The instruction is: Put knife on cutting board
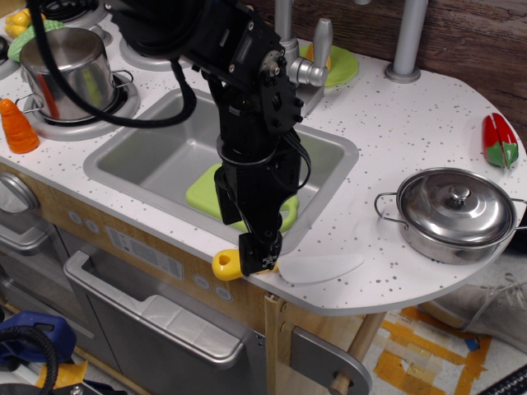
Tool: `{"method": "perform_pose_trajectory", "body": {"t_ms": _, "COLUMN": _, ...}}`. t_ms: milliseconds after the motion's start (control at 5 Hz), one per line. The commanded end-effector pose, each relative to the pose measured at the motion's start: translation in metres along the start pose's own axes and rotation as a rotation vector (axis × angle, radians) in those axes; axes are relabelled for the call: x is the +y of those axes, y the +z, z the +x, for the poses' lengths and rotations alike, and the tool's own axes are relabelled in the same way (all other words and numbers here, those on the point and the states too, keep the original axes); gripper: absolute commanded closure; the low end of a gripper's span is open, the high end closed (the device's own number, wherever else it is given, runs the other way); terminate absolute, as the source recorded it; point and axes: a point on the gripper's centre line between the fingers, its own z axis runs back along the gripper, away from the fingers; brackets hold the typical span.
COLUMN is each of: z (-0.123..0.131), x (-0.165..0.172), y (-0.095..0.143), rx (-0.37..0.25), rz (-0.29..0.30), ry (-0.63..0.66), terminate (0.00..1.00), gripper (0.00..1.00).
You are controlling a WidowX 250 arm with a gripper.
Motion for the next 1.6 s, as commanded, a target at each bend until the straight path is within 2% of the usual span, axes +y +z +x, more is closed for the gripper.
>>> {"method": "perform_pose_trajectory", "body": {"t_ms": 0, "z": 0.0, "x": 0.0, "y": 0.0, "rx": 0.0, "rz": 0.0, "ry": 0.0, "terminate": 0.0, "gripper": 0.0}}
{"method": "perform_pose_trajectory", "body": {"t_ms": 800, "z": -0.003, "x": 0.007, "y": -0.02, "rx": -0.024, "rz": -0.018, "ry": -0.008, "terminate": 0.0, "gripper": 0.0}}
{"method": "perform_pose_trajectory", "body": {"t_ms": 1400, "z": -0.008, "x": 0.008, "y": -0.041, "rx": -0.076, "rz": -0.064, "ry": 0.003, "terminate": 0.0, "gripper": 0.0}}
